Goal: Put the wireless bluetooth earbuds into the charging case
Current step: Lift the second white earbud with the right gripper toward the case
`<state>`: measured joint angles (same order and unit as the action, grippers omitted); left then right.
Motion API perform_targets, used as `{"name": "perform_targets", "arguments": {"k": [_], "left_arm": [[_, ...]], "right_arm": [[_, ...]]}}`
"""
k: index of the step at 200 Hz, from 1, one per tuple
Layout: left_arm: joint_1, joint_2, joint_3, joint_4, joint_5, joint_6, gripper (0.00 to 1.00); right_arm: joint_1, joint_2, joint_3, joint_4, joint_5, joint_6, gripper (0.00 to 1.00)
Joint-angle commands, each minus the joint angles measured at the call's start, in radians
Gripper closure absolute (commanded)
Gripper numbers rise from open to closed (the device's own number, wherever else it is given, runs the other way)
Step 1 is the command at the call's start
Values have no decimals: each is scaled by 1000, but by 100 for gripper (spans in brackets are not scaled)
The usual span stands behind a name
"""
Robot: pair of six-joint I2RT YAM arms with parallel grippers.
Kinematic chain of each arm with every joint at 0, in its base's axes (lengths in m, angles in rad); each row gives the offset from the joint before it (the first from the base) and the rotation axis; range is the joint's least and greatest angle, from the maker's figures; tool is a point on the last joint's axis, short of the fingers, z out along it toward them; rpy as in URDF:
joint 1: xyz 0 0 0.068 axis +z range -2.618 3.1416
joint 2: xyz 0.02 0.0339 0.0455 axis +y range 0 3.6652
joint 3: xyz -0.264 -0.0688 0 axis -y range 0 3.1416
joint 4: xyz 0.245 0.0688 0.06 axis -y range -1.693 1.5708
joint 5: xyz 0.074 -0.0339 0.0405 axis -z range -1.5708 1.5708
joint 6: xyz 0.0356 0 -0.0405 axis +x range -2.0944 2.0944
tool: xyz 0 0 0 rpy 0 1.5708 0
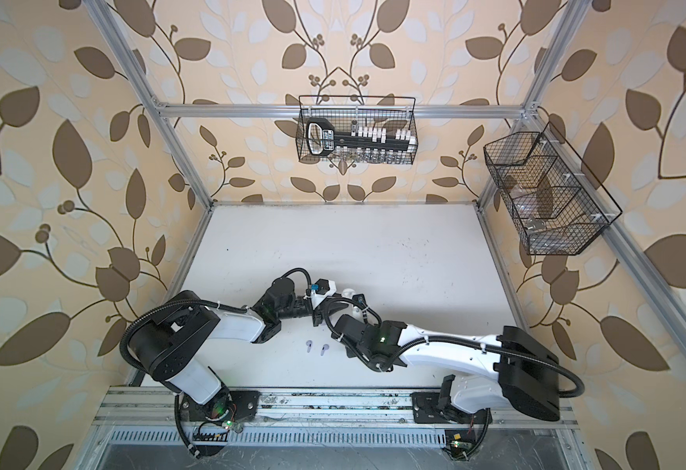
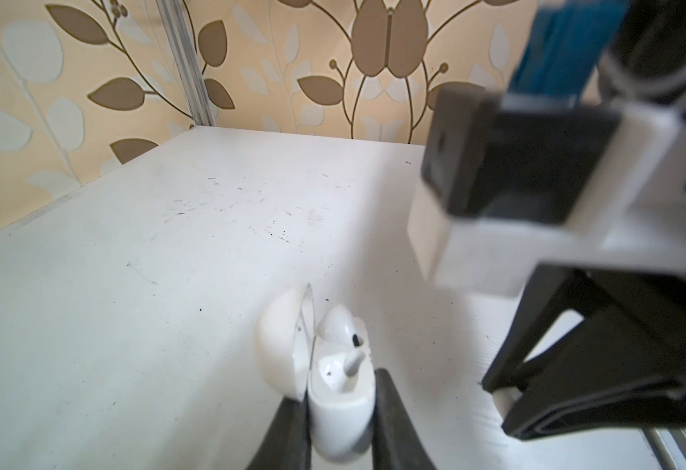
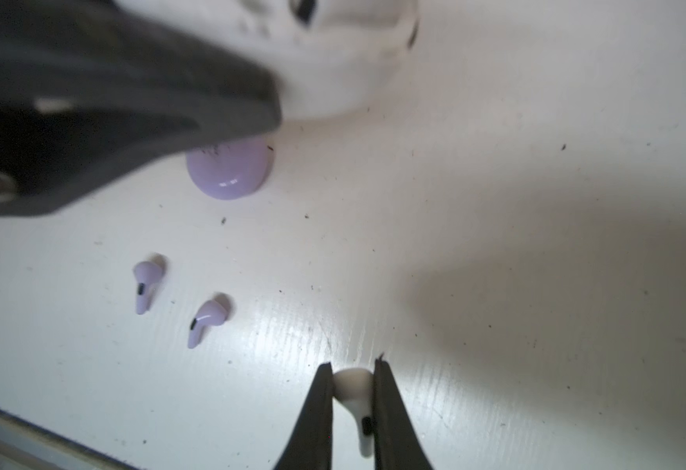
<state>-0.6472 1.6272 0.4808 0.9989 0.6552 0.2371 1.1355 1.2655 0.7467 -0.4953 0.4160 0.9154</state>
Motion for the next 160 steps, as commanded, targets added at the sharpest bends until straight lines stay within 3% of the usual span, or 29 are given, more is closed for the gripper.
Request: {"name": "perform_targets", "arguments": {"k": [1,33,68,160], "left_arm": [[-2,0,28,52,42,-35,100],[-2,-1,28,46,51,-43,100],[-2,-4,35,46,73,-72,100],[-2,1,53,52,86,-139,100]], "right_arm": [[-12,-99,-32,28,91,4,85],[-49,-240,-48,97,126,-46,85],[-108,-287,-42,195,102,-97,86],[-165,-174,-44,434,52,-105,87]]}}
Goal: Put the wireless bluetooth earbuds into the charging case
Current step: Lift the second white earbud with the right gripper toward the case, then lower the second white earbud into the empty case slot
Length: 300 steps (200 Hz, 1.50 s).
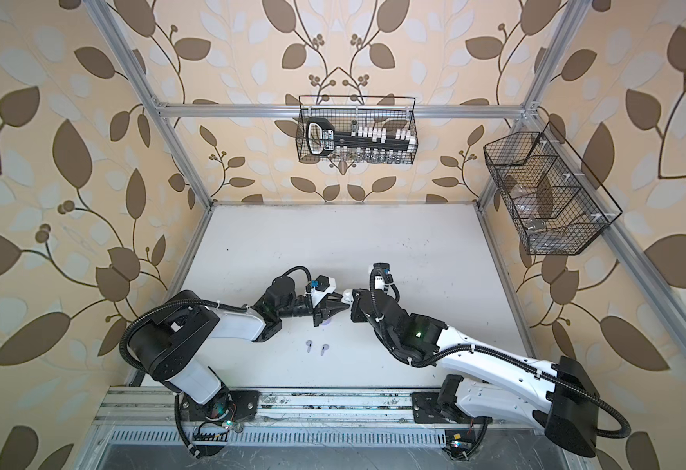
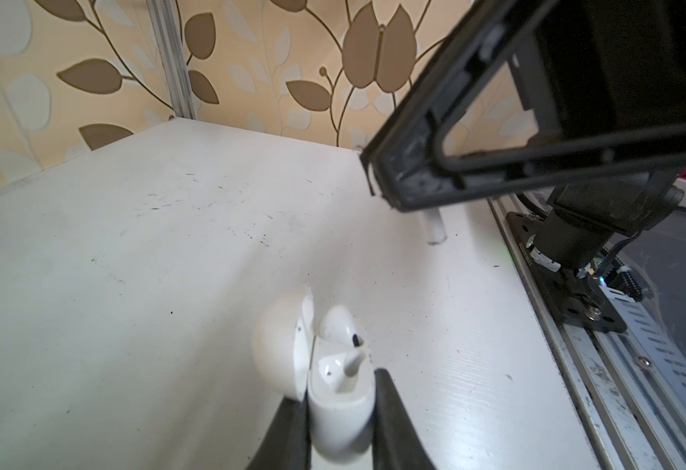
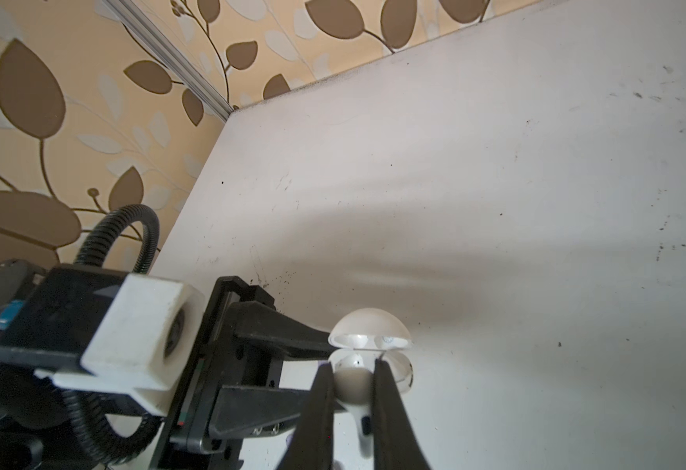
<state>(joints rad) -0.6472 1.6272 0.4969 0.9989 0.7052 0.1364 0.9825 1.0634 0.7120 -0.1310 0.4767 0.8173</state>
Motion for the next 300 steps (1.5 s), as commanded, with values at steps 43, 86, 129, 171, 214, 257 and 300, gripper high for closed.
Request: {"name": "perform_targets", "arguments": {"k": [43,86,129,171,214,257,300], "left_arm": [[-2,1,39,59,34,-59,100],[-2,1,45,64,36,-78,100],[0,-1,43,72,34,-87,100],[3,-4,43,78,37,-93,100],[4,-2,43,90,43,-104,100],[6,0,45,89,46,-107,100],[5,4,46,87,51,-109,100]], "right_arm": [[-31,82,-3,109,-37,-14,88],[-36,116,-13,145,-54,-12,88],[-40,143,-14,158,-68,-10,88],[-42,137,-36,166,-58,-5,88],[-47,139,-58,183,-62,4,88],[-55,148,-71,199,-66,7,88],[-64,157,-72,217,-70,1,89]]}}
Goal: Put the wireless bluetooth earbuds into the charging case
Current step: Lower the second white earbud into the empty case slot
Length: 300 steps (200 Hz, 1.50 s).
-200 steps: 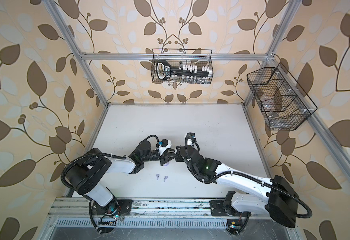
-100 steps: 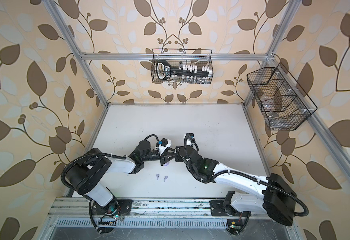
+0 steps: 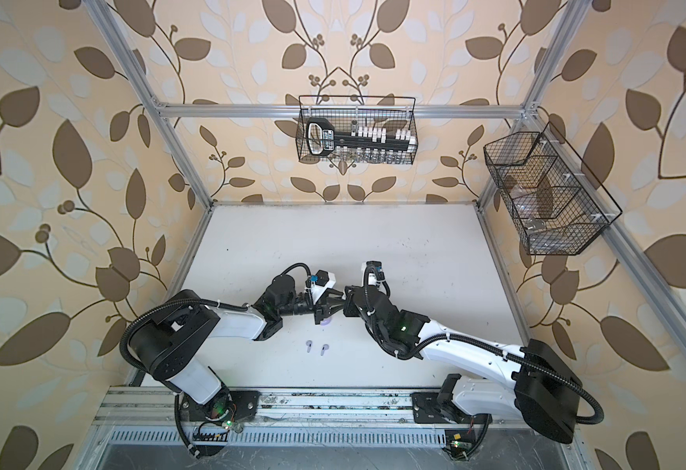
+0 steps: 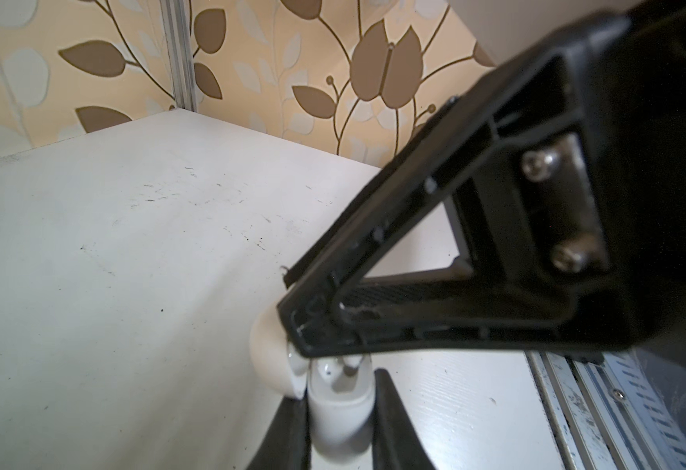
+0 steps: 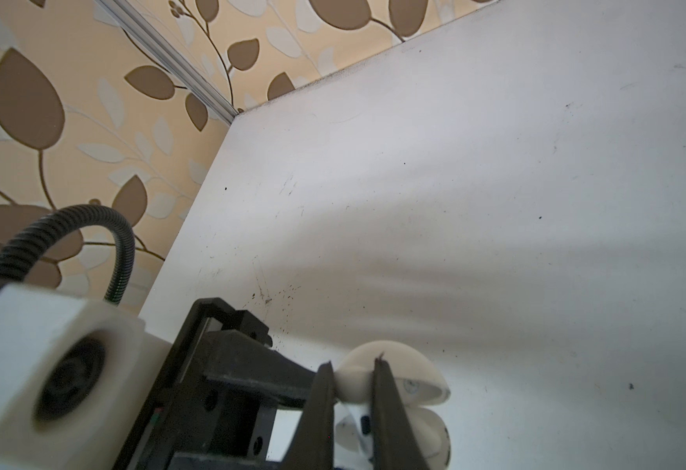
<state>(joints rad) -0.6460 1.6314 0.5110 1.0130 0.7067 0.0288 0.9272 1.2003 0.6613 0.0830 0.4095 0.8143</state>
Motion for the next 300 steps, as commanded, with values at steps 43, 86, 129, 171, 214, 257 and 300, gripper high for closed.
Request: {"name": "perform_targets", "arguments": {"k": [43,86,129,171,214,257,300], "left_arm": [[5,0,31,76,44,-6,100],[9,1,31,79,42,-6,100],[12,1,31,81,42,-10,100],[12,0,32,79,42,-7,100],[16,-2,30,78,40,-2,100],[15,-1,29,79,42,-2,100],[16,-3,28,79,45,0,100]], "right_arm": [[-3,41,-28,16,-11,7,89],[13,35,-46,13,-3,15,89],[25,23,-61,13,4,18,89],[34,22,-62,11,8,21,89],[39,23,-62,8,7,22,85],[39,28,-52,3,-1,19,84],[41,38,-48,1,-3,20,81]]}}
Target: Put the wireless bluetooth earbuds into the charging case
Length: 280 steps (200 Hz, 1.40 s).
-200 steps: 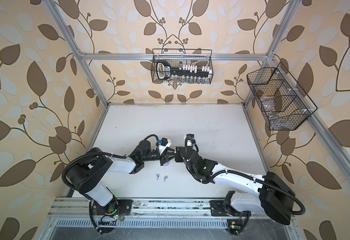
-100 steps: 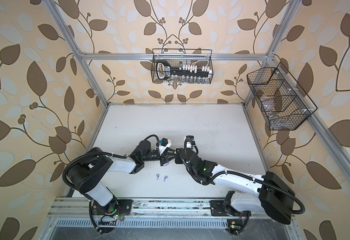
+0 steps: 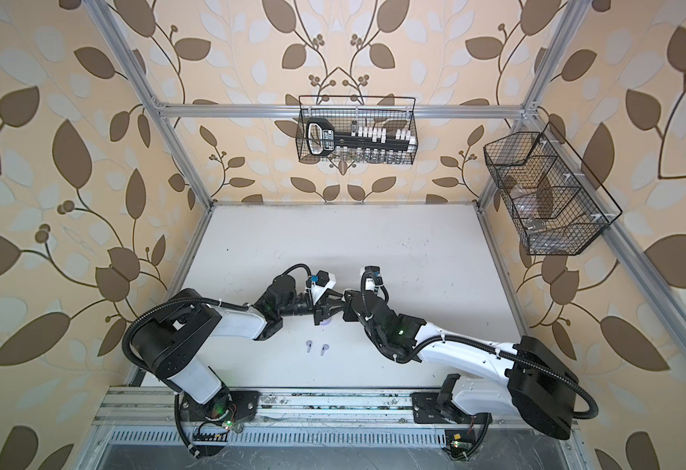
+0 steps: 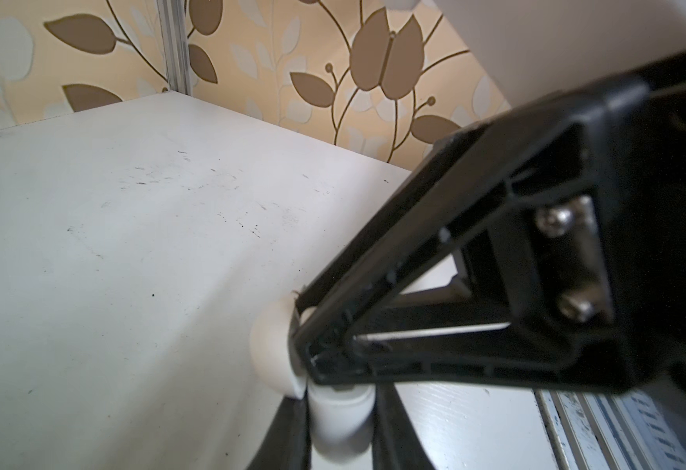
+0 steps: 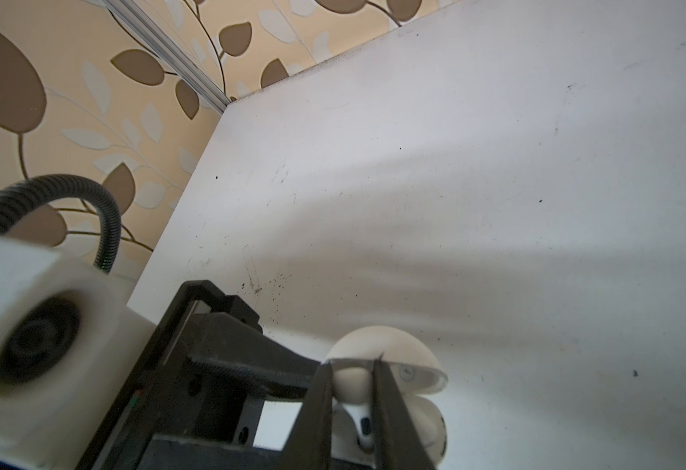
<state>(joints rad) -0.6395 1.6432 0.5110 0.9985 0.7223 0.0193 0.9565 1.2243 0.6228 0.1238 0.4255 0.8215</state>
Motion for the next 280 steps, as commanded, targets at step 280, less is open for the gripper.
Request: {"name": "perform_targets", "arguments": {"k": [280], "left_arm": [[7,-7,74,9,162,-19,100]], "right_arm": [[-88,7,-1,10,-233,-23,72]]}}
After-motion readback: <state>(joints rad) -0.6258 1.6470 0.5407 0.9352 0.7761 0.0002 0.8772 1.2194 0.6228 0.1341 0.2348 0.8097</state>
